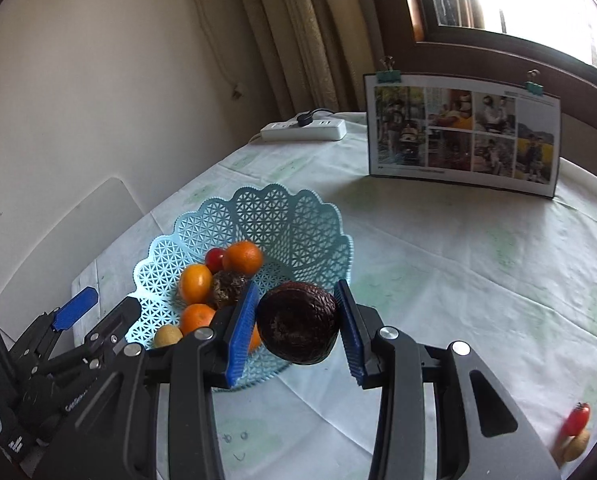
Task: Organize fruits
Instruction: 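Carry the avocado into the basket and open the right tool, then grasp the remaining brown kiwi with the right tool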
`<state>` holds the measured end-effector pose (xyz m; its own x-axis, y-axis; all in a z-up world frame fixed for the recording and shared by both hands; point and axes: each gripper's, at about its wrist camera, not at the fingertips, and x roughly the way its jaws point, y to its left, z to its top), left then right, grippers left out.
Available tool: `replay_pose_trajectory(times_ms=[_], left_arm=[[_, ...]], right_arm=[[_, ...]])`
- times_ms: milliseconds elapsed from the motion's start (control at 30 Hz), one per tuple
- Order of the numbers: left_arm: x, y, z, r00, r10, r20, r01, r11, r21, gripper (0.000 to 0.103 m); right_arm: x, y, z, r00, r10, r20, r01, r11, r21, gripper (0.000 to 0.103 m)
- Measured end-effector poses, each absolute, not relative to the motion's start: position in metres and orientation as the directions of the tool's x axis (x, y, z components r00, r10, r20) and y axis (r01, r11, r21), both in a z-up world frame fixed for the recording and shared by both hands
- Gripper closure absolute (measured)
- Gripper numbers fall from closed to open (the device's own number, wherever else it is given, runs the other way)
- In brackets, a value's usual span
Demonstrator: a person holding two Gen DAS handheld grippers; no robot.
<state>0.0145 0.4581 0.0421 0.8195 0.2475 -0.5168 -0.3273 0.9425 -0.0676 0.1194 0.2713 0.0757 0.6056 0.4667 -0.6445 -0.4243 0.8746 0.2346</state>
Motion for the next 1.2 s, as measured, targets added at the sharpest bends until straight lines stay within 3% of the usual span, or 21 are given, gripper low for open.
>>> replay_pose_trajectory(times_ms=[167,700,1200], left_arm=[[0.015,0.461,0.041,0.818,0.246,-0.52,-0.333,0.939,-0.08,0.013],[0.019,0.433,0.05,0.837,0.209,-0.505,-0.279,0.958,-0.066,0.013],[0.03,0.366,0.058,0.857,0.119,-0.501,-0.143,0.99,-0.008,0.013]], right_arm=[[0.122,0.276,0.074,0.601,0.476,-0.642,-0.424,0.871,0.248,0.061],[0.102,0.21,0.066,0.635,0.428,-0.643,-0.317,0.903,0.289,0.061],[0.074,0.085,0.048,0.684,0.258,-0.682,-0.101,0.96,0.261,0.061]])
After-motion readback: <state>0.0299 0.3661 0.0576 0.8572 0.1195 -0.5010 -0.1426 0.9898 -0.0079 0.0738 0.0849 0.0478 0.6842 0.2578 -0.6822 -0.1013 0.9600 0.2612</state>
